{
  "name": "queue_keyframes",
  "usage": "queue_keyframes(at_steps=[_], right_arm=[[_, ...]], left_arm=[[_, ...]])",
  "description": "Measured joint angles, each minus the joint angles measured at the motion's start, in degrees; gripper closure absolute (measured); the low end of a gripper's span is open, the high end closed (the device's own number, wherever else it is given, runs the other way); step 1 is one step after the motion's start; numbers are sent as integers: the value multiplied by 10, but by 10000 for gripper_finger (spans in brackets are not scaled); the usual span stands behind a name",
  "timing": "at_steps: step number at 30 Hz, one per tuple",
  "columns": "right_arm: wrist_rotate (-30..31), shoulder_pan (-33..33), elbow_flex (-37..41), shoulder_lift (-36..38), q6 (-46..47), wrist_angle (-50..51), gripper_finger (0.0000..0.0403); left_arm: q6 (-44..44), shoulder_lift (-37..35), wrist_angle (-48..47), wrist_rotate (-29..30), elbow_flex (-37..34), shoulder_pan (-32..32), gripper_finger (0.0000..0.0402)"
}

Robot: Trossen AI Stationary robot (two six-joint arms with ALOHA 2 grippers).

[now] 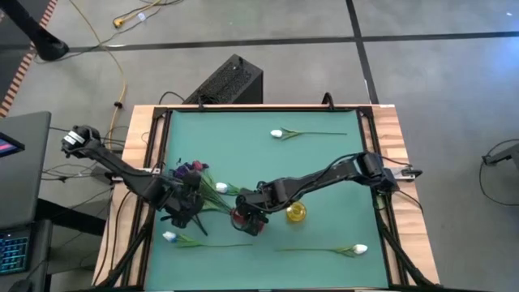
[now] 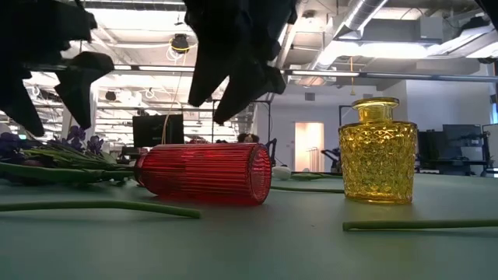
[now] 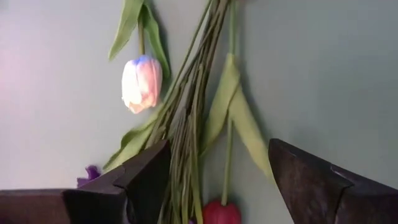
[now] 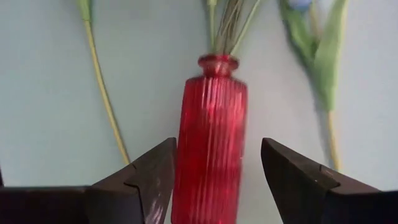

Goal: Sort flowers into vase by color
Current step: Adjust the red flower vase

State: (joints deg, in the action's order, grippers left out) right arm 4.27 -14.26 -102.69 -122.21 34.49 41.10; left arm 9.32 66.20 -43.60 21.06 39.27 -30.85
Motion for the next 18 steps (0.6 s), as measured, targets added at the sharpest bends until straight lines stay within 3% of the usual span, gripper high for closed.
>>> queue_keyframes(at_steps=[7, 18], right_arm=[[-1, -5, 0, 0, 16, -2, 142], [2, -15, -1, -17, 26, -18, 142]], left_arm=[[-25, -6, 30, 30, -1, -37, 143], [-86, -6, 99, 35, -1, -39, 143]])
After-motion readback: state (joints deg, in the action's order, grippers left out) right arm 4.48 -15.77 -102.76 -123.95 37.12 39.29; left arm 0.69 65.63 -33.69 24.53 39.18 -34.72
